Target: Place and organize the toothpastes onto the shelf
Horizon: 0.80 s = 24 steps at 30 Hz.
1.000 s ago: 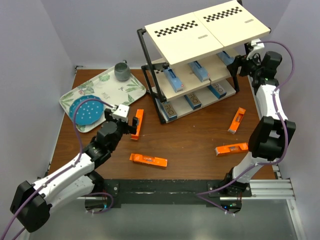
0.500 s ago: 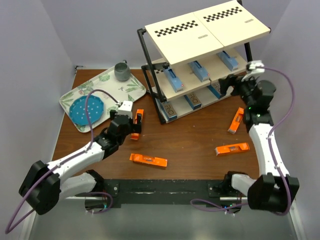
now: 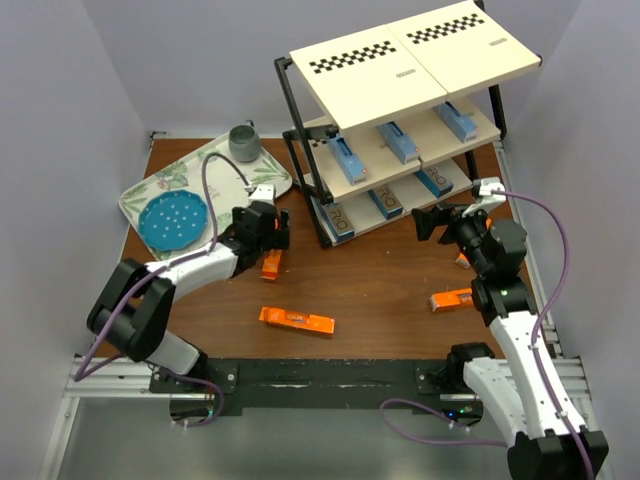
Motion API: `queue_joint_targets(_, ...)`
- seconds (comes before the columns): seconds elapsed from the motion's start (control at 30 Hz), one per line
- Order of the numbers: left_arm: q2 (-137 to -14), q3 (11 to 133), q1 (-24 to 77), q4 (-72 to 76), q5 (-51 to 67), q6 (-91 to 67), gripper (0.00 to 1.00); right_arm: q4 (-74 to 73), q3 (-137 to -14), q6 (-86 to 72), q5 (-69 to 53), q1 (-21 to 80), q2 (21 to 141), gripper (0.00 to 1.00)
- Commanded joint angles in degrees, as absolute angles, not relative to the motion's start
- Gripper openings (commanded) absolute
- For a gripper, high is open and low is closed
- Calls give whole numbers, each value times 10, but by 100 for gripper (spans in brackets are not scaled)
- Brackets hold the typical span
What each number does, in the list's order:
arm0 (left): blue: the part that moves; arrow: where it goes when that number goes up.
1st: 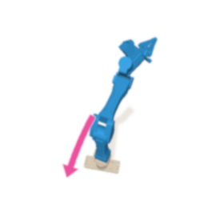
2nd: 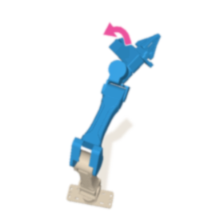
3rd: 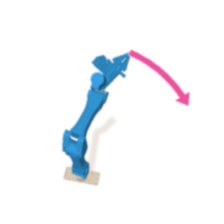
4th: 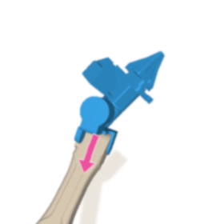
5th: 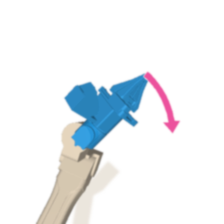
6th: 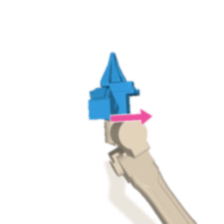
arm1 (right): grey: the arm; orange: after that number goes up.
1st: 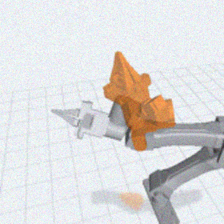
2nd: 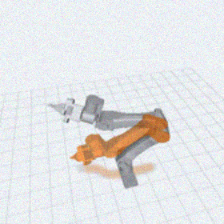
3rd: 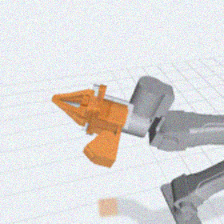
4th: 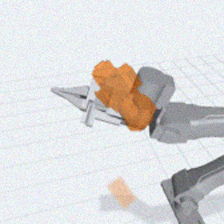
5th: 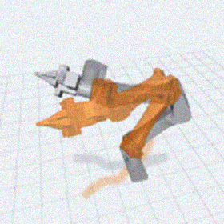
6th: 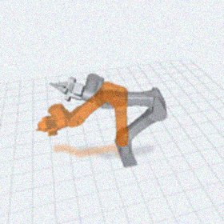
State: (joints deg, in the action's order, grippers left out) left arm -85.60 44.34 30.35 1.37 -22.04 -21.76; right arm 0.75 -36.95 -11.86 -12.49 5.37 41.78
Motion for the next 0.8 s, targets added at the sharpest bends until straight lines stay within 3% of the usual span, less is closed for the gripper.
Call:
queue_joint_targets(0.0,-896,485,299,5,-191,-202,86,-31,-358,-105,-117,56,389,98)
queue_joint_targets(0.27,-983,528,300,-33,-174,-183,73,-25,-349,-103,-137,56,389,98)
queue_joint_targets(0.4,-1003,541,300,-39,-164,-183,58,-24,-352,-97,-147,56,398,98)
queue_joint_targets(0.6,-976,523,301,-52,-132,-173,37,-27,-363,-91,-180,56,411,98)
queue_joint_targets(0.77,-928,495,306,-67,-96,-162,31,-47,-377,-89,-213,57,418,98)
